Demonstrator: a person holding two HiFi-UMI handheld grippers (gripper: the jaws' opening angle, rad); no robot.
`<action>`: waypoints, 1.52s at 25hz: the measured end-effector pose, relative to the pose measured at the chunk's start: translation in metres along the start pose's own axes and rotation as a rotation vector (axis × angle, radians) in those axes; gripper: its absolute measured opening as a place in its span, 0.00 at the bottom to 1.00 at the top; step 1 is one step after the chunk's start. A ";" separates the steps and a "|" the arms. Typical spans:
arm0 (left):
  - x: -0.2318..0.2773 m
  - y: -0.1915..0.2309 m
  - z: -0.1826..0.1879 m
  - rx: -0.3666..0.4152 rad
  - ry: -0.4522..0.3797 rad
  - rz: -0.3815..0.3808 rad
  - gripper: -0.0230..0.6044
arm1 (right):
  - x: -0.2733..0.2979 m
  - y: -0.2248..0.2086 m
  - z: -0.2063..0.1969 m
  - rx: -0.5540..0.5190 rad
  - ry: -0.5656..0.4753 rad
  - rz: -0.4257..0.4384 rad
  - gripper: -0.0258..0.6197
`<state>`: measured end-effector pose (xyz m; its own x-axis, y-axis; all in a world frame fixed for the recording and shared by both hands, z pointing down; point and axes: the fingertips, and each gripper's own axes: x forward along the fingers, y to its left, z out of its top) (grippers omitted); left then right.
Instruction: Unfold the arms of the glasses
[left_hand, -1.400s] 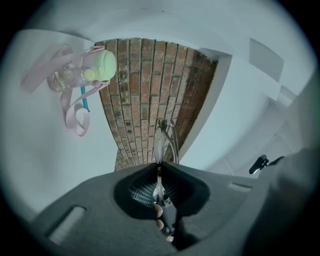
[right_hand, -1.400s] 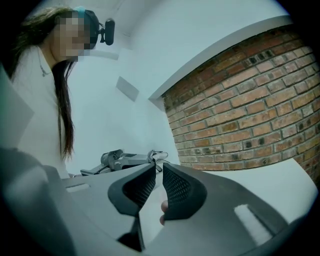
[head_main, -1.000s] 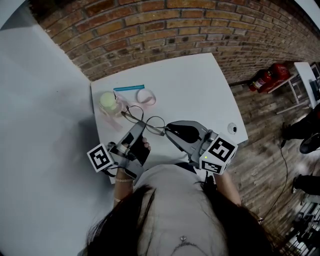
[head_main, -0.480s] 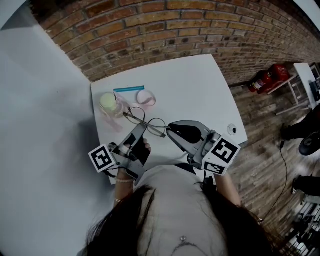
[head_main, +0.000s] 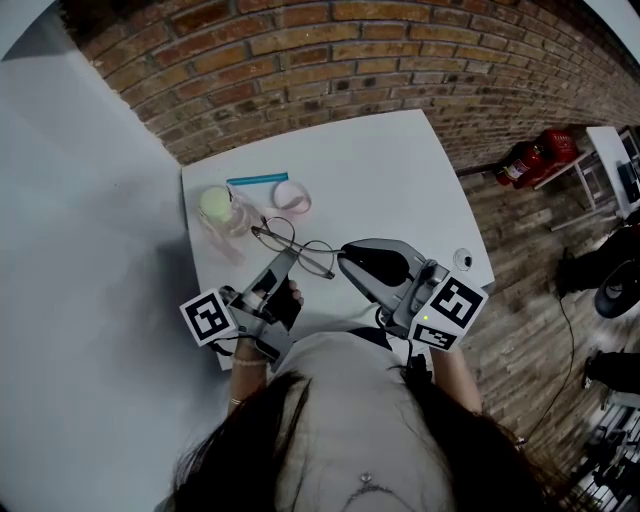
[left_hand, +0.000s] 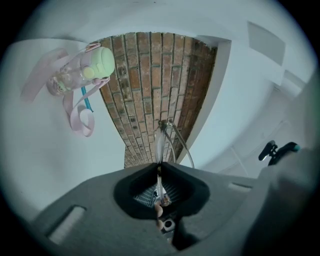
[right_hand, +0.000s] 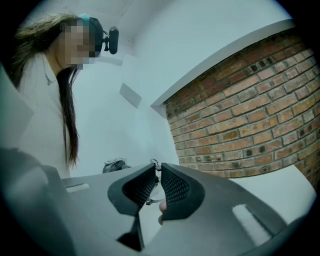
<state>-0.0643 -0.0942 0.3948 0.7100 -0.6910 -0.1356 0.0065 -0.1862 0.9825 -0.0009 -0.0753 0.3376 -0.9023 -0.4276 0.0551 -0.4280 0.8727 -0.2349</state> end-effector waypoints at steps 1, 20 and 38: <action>0.000 0.001 -0.001 0.002 0.004 0.005 0.07 | 0.000 0.000 0.001 -0.001 -0.001 -0.001 0.10; 0.002 0.008 -0.009 0.013 0.060 0.032 0.07 | -0.001 0.000 0.021 -0.035 -0.037 -0.002 0.10; 0.004 0.014 -0.022 0.033 0.116 0.072 0.07 | -0.002 0.001 0.035 -0.058 -0.060 0.004 0.10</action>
<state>-0.0460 -0.0845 0.4108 0.7844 -0.6184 -0.0477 -0.0690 -0.1635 0.9841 0.0021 -0.0820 0.3029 -0.8999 -0.4362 -0.0046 -0.4284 0.8857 -0.1787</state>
